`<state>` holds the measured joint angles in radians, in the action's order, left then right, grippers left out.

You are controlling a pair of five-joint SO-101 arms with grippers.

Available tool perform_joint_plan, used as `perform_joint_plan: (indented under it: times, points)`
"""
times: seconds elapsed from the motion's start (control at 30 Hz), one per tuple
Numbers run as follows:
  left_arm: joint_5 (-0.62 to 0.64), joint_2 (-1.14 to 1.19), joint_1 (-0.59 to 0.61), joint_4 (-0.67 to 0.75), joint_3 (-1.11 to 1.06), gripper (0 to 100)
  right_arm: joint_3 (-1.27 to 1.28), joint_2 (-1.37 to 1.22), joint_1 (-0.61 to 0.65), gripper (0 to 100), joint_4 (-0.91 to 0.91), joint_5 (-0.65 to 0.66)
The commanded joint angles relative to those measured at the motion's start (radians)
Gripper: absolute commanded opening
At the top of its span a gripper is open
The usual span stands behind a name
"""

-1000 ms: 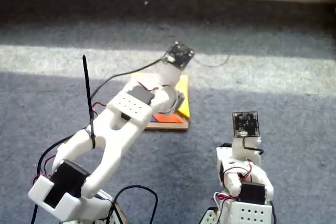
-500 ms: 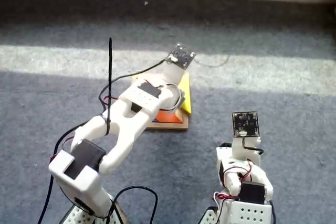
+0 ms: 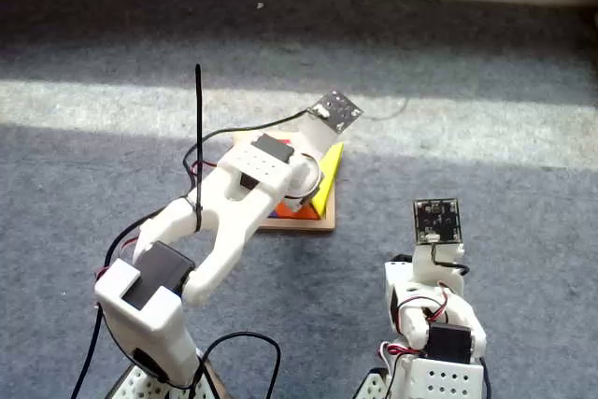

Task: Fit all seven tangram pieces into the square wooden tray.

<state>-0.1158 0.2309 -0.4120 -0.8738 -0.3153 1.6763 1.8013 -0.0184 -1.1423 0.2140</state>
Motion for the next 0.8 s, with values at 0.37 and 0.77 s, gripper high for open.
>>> perform_joint_plan:
  times: [0.37,0.77]
  points:
    - [0.112,-0.174,0.027,-0.046,0.019,11,0.03,0.016,-0.012,1.0,0.005,0.0]
    - [0.121,-0.021,-0.048,0.135,0.028,11,0.03,0.016,-0.012,1.0,0.005,0.0]
